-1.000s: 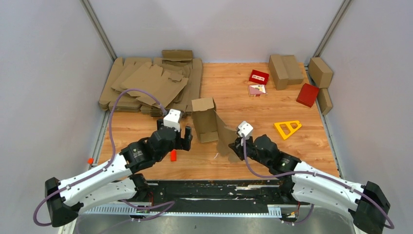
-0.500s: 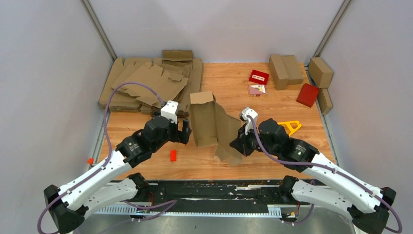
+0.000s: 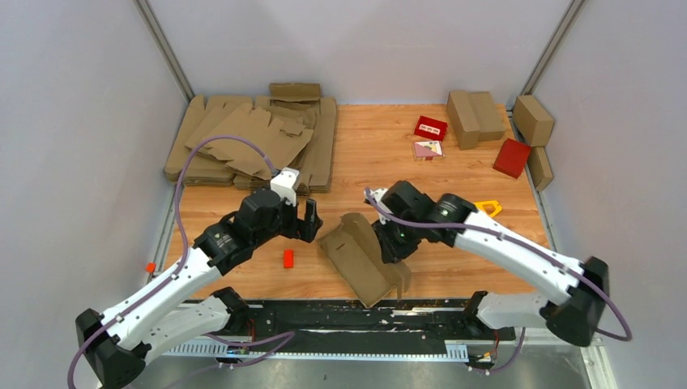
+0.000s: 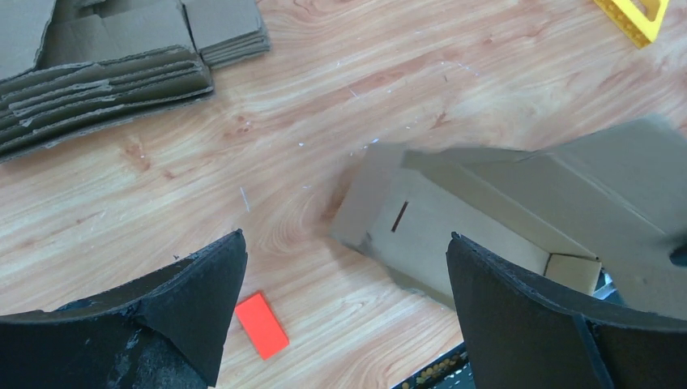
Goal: Fold the paper box
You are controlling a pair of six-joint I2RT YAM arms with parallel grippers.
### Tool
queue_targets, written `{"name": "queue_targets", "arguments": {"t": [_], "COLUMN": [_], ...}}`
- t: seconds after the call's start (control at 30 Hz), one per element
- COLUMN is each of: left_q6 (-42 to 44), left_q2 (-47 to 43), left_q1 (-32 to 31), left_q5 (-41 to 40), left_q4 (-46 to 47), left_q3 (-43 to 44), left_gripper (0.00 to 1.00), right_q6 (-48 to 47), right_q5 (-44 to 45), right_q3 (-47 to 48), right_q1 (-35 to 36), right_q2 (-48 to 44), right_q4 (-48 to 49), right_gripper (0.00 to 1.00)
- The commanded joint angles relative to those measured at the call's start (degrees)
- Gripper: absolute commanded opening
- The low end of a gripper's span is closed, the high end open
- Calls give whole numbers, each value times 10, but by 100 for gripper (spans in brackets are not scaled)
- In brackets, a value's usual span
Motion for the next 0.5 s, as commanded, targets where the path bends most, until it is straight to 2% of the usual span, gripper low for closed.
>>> {"name": "queue_targets", "arguments": {"t": [0.0, 0.13, 0.3, 0.43, 0.47], "left_q6": [-6, -4, 0, -3, -4], "left_q2": [16, 34, 46, 54, 59], "left_q1": [7, 10, 16, 33, 41], "left_q5": [9, 21, 9, 15, 21], "left_q4": [2, 24, 34, 52, 56], "left_q3": [23, 12, 2, -21, -27], "left_gripper": [100, 100, 100, 100, 100], "right_q6": [-54, -84, -104, -135, -151], "right_q5": [159, 229, 265, 267, 279], "right_q3": [103, 157, 212, 246, 255], "right_q1": [-6, -7, -7, -7, -6], "right_q2": [93, 174, 259, 292, 298], "right_q4": [-97, -98, -96, -70, -58], "right_gripper": [27, 38, 36, 30, 17]}}
